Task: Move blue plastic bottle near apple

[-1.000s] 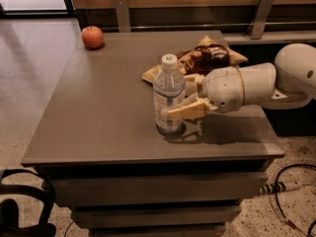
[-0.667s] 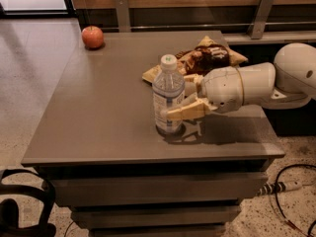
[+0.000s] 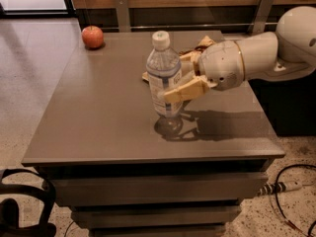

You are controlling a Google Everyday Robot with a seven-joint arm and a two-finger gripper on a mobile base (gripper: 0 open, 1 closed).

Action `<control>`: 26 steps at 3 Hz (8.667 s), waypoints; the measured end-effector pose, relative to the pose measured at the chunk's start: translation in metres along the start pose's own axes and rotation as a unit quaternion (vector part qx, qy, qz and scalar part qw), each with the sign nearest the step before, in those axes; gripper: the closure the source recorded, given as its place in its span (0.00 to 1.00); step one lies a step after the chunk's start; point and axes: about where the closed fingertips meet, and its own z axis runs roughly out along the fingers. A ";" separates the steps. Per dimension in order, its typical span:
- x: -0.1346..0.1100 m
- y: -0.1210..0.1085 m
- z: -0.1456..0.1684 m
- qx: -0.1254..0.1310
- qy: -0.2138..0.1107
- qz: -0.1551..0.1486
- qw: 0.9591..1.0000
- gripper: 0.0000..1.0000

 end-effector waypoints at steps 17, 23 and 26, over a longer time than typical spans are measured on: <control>0.022 -0.350 0.115 0.364 0.016 0.089 0.927 1.00; 0.017 -0.358 0.160 0.310 0.024 0.121 0.943 1.00; 0.023 -0.359 0.172 0.298 0.046 0.132 0.944 0.59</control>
Offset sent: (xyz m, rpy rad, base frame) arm 0.1048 0.0464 0.1456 -0.0411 0.0019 0.0588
